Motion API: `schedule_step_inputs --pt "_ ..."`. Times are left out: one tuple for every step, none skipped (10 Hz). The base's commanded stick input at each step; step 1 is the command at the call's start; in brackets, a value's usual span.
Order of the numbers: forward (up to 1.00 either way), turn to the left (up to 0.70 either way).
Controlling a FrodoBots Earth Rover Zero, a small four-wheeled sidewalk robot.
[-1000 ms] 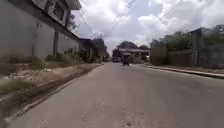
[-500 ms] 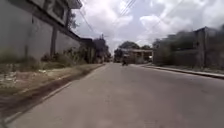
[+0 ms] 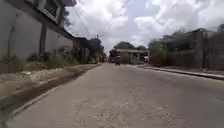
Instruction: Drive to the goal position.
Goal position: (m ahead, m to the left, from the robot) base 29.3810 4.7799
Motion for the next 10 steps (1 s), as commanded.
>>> schedule_step_inputs --pt "0.92 0.0" --pt "0.92 0.0" --pt "0.92 0.0" --pt "0.92 0.0" --pt "0.92 0.0" --pt "0.92 0.0" --pt "0.94 0.0" --pt "0.95 0.0" --pt "0.96 0.0" --pt "0.98 0.0"
